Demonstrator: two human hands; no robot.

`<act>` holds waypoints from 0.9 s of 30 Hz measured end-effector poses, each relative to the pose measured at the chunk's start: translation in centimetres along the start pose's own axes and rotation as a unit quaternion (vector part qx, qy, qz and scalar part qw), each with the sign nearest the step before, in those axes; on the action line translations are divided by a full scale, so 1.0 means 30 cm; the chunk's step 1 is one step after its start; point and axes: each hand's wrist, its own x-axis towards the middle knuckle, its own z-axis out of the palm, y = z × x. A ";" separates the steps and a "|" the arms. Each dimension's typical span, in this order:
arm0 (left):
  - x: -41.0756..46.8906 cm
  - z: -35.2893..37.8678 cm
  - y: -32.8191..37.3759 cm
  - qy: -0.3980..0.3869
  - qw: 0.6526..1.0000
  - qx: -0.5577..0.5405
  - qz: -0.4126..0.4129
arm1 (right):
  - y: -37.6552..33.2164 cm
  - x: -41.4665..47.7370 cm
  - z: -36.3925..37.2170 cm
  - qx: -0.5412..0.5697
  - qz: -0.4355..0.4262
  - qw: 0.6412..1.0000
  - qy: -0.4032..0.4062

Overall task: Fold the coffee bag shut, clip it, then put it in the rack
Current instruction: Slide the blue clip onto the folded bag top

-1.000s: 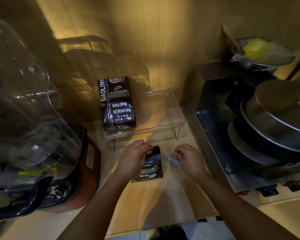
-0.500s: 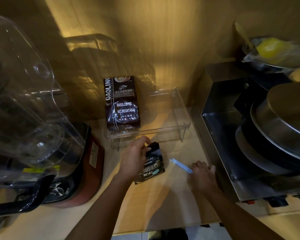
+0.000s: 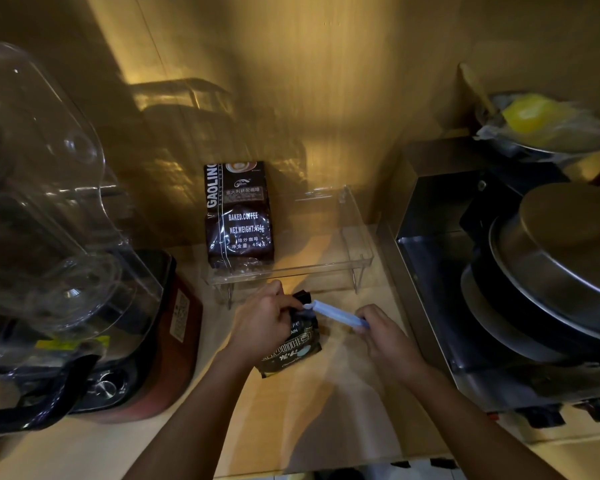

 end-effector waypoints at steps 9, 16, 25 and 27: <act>0.004 0.008 0.019 -0.013 0.997 0.038 0.063 | -0.032 0.006 -0.014 -0.040 -0.057 0.998 0.001; 0.010 -0.001 0.031 -0.015 0.997 0.038 0.065 | -0.088 0.041 0.009 -0.118 -0.058 0.991 0.015; 0.016 -0.024 0.028 -0.047 0.998 -0.025 0.037 | -0.115 0.052 0.002 -0.091 -0.101 0.991 0.008; 0.021 -0.028 0.020 -0.064 0.996 -0.049 0.041 | -0.114 0.059 -0.013 -0.095 -0.111 0.989 -0.001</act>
